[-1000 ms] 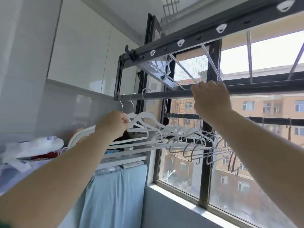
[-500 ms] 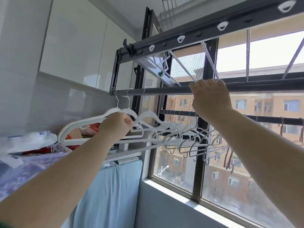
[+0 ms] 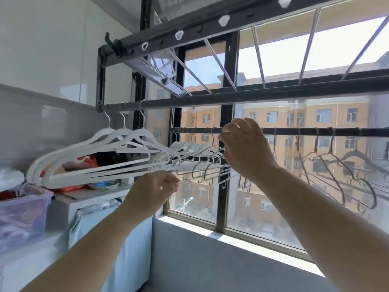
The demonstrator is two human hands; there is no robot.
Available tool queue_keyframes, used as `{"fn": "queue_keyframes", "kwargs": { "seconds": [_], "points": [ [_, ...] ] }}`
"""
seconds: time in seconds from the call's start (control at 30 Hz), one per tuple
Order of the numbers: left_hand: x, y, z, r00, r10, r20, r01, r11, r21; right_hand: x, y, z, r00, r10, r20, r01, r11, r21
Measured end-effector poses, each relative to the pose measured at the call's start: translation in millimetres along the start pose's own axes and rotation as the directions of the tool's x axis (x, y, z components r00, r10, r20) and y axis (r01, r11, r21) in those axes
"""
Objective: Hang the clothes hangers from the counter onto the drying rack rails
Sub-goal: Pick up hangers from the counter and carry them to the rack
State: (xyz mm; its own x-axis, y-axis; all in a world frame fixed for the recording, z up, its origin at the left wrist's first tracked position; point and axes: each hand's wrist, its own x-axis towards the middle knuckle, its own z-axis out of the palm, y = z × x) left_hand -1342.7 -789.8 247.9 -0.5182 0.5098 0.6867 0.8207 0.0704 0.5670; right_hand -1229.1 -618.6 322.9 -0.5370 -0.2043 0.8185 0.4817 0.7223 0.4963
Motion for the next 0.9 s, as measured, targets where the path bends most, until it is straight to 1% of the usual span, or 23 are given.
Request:
{"fn": "queue_keyframes", "kwargs": {
  "seconds": [0.03, 0.07, 0.1, 0.17, 0.23, 0.3, 0.4, 0.43, 0.47, 0.5, 0.53, 0.63, 0.67, 0.73, 0.83, 0.9],
  "points": [
    [-3.1, 3.0, 11.7, 0.999, -0.012, 0.032, 0.013, 0.999, -0.029, -14.3, 6.4, -6.2, 0.995, 0.008, 0.095, -0.008, 1.0, 0.002],
    [-6.3, 8.0, 23.8, 0.998, -0.017, 0.062, 0.02, 0.998, -0.051, -28.6, 12.2, -14.7, 0.973, 0.014, 0.229, -0.016, 1.0, 0.005],
    [-9.6, 12.4, 36.6, 0.996, -0.017, 0.091, 0.023, 0.997, -0.07, -44.0, 20.3, -19.2, 0.934, 0.027, 0.357, -0.03, 1.0, 0.003],
    [-17.5, 24.2, 65.5, 0.986, -0.022, 0.165, 0.042, 0.992, -0.122, -78.0, 38.0, -29.9, 0.857, 0.057, 0.513, -0.095, 0.994, 0.048],
    [-27.1, 38.5, 99.2, 0.969, -0.012, 0.247, 0.054, 0.985, -0.161, -116.5, 57.9, -45.1, 0.77, 0.133, 0.624, -0.219, 0.974, 0.063],
    [-38.3, 56.6, 137.7, 0.944, 0.016, 0.329, 0.046, 0.983, -0.177, -162.5, 82.9, -65.1, 0.666, 0.222, 0.712, -0.324, 0.946, 0.008],
    [-62.8, 95.0, 203.5, 0.895, 0.042, 0.445, 0.043, 0.983, -0.178, -241.1, 126.0, -103.6, 0.47, 0.341, 0.814, -0.451, 0.886, -0.112],
    [-71.3, 105.5, 222.3, 0.877, 0.059, 0.477, 0.02, 0.987, -0.157, -261.9, 136.1, -116.9, 0.412, 0.383, 0.826, -0.505, 0.851, -0.143],
    [-85.2, 124.5, 249.0, 0.843, 0.079, 0.532, -0.003, 0.99, -0.143, -290.9, 150.7, -140.8, 0.342, 0.444, 0.828, -0.561, 0.804, -0.199],
    [-95.1, 135.4, 266.8, 0.817, 0.086, 0.57, -0.012, 0.991, -0.133, -310.1, 160.0, -156.9, 0.301, 0.487, 0.82, -0.597, 0.767, -0.237],
    [-107.4, 151.0, 286.0, 0.781, 0.099, 0.617, -0.02, 0.991, -0.134, -331.3, 171.3, -177.2, 0.244, 0.538, 0.807, -0.618, 0.727, -0.298],
    [-149.9, 216.2, 341.1, 0.626, 0.179, 0.759, -0.106, 0.984, -0.145, -394.7, 202.9, -253.3, 0.075, 0.64, 0.765, -0.638, 0.62, -0.457],
    [-163.9, 238.7, 356.0, 0.586, 0.216, 0.781, -0.126, 0.976, -0.175, -413.3, 211.2, -277.1, 0.024, 0.666, 0.746, -0.653, 0.575, -0.493],
    [-191.6, 284.7, 380.8, 0.527, 0.29, 0.799, -0.148, 0.957, -0.249, -450.3, 226.6, -320.6, -0.064, 0.71, 0.701, -0.672, 0.489, -0.556],
    [-231.7, 344.7, 416.5, 0.449, 0.36, 0.818, -0.158, 0.933, -0.324, -500.5, 243.5, -378.2, -0.17, 0.784, 0.597, -0.667, 0.354, -0.656],
    [-255.7, 379.4, 441.2, 0.384, 0.413, 0.825, -0.189, 0.91, -0.368, -530.1, 251.8, -411.7, -0.242, 0.815, 0.526, -0.655, 0.263, -0.709]
  ]
}}
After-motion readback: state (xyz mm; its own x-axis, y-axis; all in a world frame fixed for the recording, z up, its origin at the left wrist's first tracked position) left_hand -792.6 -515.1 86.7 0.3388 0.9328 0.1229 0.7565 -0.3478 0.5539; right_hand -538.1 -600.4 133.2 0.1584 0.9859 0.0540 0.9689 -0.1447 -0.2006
